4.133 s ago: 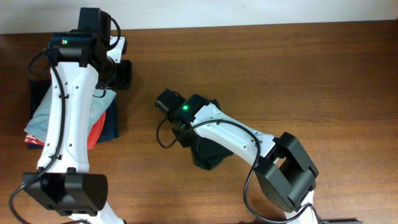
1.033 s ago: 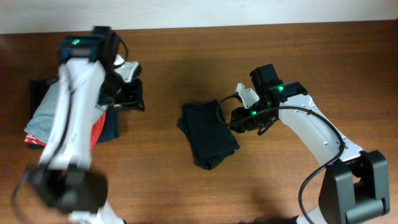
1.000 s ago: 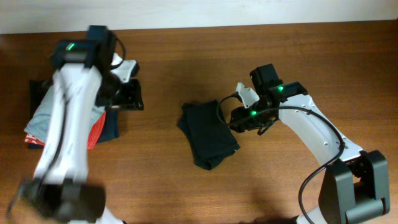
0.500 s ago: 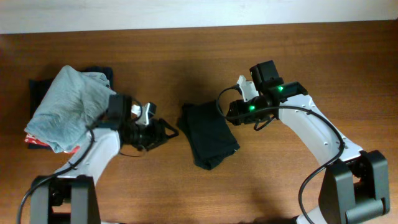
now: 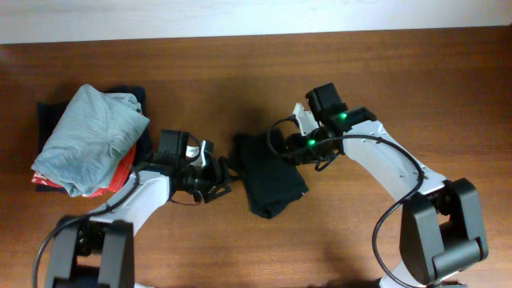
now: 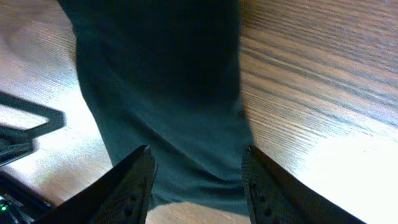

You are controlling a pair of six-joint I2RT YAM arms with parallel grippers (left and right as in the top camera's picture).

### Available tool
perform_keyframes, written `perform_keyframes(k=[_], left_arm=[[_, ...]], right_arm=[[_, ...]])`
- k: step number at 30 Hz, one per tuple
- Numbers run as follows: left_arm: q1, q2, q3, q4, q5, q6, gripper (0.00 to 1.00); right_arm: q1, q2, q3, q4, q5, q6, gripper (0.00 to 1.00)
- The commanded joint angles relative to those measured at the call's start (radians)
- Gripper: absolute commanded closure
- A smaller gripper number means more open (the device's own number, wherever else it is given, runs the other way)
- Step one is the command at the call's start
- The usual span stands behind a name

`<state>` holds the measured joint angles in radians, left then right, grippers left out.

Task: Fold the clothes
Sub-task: 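Grasp the black bundle's left edge with the left gripper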

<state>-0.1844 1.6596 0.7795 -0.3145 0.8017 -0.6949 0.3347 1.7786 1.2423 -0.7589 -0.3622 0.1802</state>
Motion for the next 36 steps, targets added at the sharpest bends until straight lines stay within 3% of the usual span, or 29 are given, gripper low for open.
perform_keyframes(k=[1,4,15,27,30,36], left_arm=[[-0.006,0.072,-0.006,0.072,-0.020,-0.087,0.32],[-0.005,0.143,-0.006,0.179,-0.023,-0.058,0.33],[-0.047,0.320,0.006,0.317,0.030,-0.101,0.38],[-0.076,0.325,0.027,0.367,0.028,-0.101,0.39],[-0.089,0.325,0.028,0.409,0.023,-0.101,0.46],[-0.103,0.325,0.029,0.476,0.030,-0.097,0.46]], right_arm=[[0.016,0.013,0.000,0.019,0.009,0.005,0.54],[0.018,0.025,0.000,0.037,0.008,0.050,0.60],[0.019,0.068,0.000,0.041,-0.008,0.114,0.62],[0.020,0.087,0.000,0.030,-0.023,0.144,0.66],[0.032,0.109,0.000,0.030,-0.031,0.151,0.67],[0.072,0.139,0.000,0.027,-0.036,0.155,0.71]])
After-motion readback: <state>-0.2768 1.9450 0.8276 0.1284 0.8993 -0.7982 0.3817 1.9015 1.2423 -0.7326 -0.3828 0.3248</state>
